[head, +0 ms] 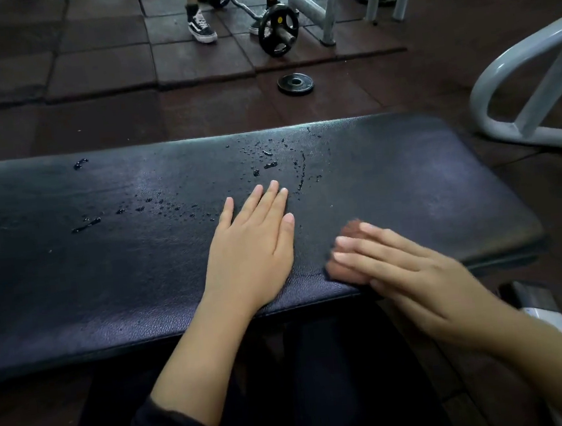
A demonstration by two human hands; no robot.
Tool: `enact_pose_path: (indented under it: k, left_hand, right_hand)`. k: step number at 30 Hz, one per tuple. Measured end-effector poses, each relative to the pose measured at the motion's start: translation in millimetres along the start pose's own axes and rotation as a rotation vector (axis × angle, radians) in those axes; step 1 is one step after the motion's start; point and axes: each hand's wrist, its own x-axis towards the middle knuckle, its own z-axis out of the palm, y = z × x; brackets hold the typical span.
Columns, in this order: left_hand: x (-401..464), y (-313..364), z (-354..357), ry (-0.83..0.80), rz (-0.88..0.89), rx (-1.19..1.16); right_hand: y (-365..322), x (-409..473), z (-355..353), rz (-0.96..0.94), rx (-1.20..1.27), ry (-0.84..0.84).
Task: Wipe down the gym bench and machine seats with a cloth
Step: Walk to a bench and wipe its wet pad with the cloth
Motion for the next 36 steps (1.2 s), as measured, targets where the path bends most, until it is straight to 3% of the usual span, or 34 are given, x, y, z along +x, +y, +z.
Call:
enact_pose_path:
  k: [5,9,13,17,25,36]
  left_hand:
    - [-0.4,1.1,0.0,-0.017,-0.007,0.021]
    - [-0.8,1.1,0.5,-0.023,-0.008,0.024]
    - [-1.0,-0.1,-0.2,-0.012,0.0,0.0]
    - [0.4,-0.9,-2.2,-0.031,-0.019,-0.005]
    - [34.4,-9.9,-6.3,-0.182,-0.162,0.093]
    - [42.9,-16.4,-1.7,-0.06,-0.222,0.105]
  right_hand:
    - [56.6,0.5,-19.9,0.187,0.101,0.02]
    - [40.9,50.3,-2.9,0.23,0.084,0.032]
    - [-7.5,48.4,14.5,0.076,0.01,0.029]
    - [11.3,6.2,-7.0,-0.069,0.026,-0.03]
    - [69.5,65.4,-11.5,0.275,0.071,0.001]
    - [35.9,113.7,7.5,0.25,0.018,-0.089]
